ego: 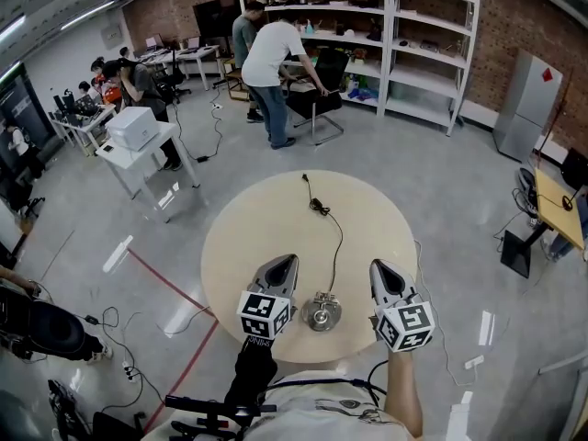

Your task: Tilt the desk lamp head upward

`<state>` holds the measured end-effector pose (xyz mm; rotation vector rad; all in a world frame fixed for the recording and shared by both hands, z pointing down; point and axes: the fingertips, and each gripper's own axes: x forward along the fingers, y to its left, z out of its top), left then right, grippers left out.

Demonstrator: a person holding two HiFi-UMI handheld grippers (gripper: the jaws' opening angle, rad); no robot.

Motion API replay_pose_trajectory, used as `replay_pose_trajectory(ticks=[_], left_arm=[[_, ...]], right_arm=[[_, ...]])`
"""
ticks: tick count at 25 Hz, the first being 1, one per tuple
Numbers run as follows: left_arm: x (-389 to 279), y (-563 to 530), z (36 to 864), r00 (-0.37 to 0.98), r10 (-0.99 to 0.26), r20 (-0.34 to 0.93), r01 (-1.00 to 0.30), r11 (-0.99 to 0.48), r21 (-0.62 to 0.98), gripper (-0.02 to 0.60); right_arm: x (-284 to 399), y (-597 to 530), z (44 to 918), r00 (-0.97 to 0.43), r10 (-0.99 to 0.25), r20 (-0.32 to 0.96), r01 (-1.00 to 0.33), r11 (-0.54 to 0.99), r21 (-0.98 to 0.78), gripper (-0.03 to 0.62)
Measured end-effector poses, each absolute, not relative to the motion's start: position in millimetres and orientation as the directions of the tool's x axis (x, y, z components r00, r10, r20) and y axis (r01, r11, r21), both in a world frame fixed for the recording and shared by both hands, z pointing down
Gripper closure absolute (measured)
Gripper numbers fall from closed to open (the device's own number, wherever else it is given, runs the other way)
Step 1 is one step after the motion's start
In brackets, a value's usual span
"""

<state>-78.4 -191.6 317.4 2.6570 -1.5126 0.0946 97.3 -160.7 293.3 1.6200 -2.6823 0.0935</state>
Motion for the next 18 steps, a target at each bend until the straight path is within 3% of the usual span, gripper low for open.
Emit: replay_pose_trajectory(ticks=[18], left_arm=[[-75.7,-189.5,324.3,0.521,-0.846,0.113,-0.854,-0.519,0.050,0.580]], right_arm=[[93.1,-159.4,299.3,-0.486,-0.872,0.055,-0.874,0.483,-0.060,0.591]])
